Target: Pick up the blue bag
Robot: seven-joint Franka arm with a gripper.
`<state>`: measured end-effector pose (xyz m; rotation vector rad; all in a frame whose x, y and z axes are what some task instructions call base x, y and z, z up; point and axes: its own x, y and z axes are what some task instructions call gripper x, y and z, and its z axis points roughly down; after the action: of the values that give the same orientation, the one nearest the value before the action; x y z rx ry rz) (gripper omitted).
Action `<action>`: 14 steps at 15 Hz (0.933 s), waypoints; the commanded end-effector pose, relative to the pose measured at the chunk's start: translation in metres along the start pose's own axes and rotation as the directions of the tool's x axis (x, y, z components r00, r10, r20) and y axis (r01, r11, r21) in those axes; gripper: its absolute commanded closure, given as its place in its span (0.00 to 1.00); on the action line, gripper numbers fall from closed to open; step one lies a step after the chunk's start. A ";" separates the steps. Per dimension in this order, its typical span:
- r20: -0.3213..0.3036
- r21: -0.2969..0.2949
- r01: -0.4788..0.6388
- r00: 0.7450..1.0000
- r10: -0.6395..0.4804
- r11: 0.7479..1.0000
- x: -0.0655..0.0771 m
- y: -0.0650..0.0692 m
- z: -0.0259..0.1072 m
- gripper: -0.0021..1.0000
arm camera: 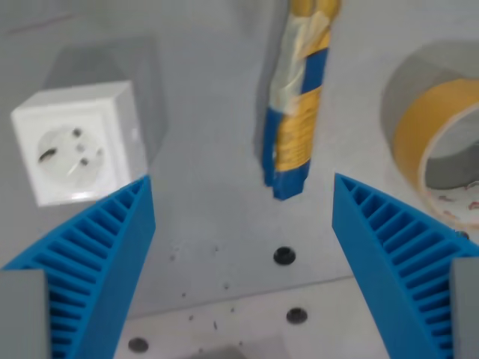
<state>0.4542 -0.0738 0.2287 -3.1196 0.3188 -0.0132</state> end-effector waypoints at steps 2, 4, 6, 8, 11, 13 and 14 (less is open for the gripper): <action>-0.135 0.046 -0.212 0.967 0.217 0.976 0.006 0.019 0.019 0.00; -0.122 0.047 -0.214 0.968 0.218 0.976 0.012 0.027 0.028 0.00; -0.107 0.042 -0.207 0.972 0.210 0.978 0.018 0.032 0.038 0.00; -0.092 0.036 -0.193 0.976 0.196 0.981 0.022 0.034 0.047 0.00; -0.076 0.034 -0.164 0.983 0.166 0.986 0.026 0.035 0.061 0.00; -0.064 0.033 -0.153 0.986 0.155 0.988 0.022 0.035 0.069 0.00; -0.068 0.033 -0.150 0.986 0.152 0.988 0.020 0.035 0.074 0.00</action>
<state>0.4681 -0.1105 0.1568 -3.0933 0.5001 -0.0674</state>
